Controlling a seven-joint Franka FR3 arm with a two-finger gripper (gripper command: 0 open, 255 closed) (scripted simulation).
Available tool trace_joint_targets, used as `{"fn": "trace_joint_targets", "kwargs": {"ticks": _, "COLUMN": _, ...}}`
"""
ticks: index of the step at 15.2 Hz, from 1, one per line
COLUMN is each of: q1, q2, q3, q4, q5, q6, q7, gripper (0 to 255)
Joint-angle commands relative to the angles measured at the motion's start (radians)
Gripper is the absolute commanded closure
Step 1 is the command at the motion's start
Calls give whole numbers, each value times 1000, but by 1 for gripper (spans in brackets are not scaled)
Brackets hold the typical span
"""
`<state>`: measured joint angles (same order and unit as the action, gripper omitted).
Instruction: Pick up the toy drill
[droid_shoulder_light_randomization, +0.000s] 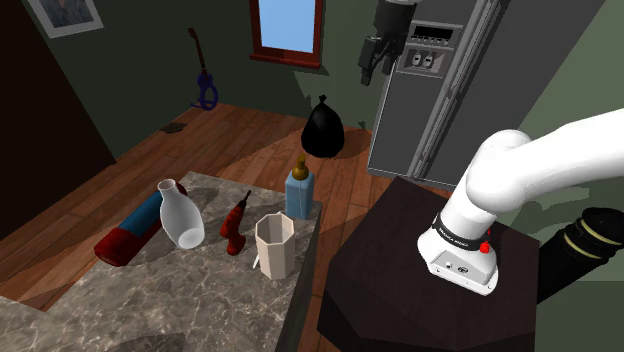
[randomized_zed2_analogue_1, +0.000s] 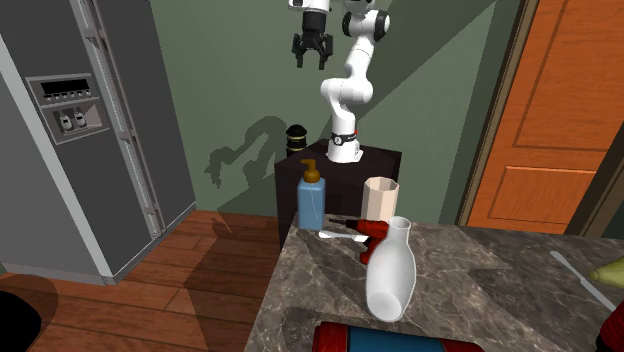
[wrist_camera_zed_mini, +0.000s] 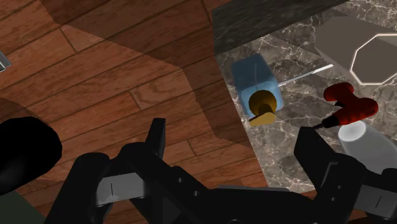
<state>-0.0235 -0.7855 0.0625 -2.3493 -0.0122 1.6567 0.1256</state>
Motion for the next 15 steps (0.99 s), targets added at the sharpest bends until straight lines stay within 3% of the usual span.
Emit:
{"fn": "trace_joint_targets", "kwargs": {"ticks": 1, "q1": 0, "q2": 0, "q3": 0, "q4": 0, "q5": 0, "q6": 0, "q7": 0, "gripper": 0}}
{"fn": "trace_joint_targets", "kwargs": {"ticks": 8, "q1": -2, "q2": 70, "q3": 131, "q4": -109, "q5": 104, "q6": 161, "q7": 245, "gripper": 0}}
{"fn": "trace_joint_targets", "kwargs": {"ticks": 15, "q1": -9, "q2": 229, "q3": 269, "q4": -143, "q5": 188, "q6": 348, "q7": 487, "gripper": 0}}
